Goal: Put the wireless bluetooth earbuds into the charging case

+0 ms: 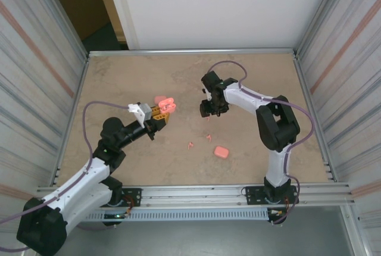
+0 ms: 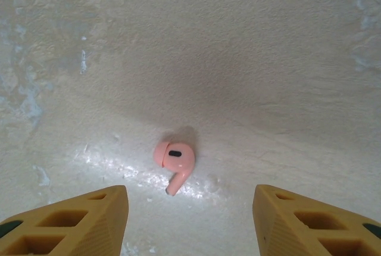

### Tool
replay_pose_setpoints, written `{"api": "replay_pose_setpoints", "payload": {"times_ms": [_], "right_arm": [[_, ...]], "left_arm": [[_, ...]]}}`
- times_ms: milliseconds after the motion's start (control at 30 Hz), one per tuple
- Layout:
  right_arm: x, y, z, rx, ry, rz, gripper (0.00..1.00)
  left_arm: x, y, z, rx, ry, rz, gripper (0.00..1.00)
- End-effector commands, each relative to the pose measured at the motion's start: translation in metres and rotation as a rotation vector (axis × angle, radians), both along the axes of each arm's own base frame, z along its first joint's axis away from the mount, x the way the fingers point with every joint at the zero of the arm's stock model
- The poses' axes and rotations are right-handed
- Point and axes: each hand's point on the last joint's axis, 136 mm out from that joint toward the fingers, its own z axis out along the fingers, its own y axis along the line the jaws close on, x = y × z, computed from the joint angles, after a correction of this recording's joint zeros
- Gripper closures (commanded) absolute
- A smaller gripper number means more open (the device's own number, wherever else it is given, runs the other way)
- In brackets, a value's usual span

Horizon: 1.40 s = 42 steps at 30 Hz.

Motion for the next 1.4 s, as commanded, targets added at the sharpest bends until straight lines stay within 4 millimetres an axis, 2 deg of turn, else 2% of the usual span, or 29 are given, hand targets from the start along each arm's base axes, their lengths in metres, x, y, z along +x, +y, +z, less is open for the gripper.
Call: {"api": "replay_pose_setpoints", "payload": {"times_ms": [0, 633, 933, 1100, 1367], "right_arm": [[-0.002, 0.001, -0.008, -0.017, 0.048, 0.021, 0.44], [0.003, 0.015, -0.031, -0.024, 0.093, 0.041, 0.53], [0.002, 0.017, -0.038, -0.033, 0.116, 0.045, 0.63], [-0.001, 0.019, -0.038, -0.030, 0.126, 0.051, 0.72], [-0.001, 0.017, -0.022, -0.043, 0.082, 0.058, 0.75]], "left_arm": [[-0.002, -0.001, 0.020, -0.011, -0.066, -0.006, 1.00], [-0.003, 0.001, 0.018, -0.002, -0.063, 0.003, 1.00], [-0.003, 0.002, 0.017, 0.001, -0.064, 0.009, 1.00], [-0.004, 0.003, 0.016, 0.000, -0.065, 0.013, 1.00], [-0.004, 0.004, 0.014, 0.001, -0.059, 0.016, 1.00]]}}
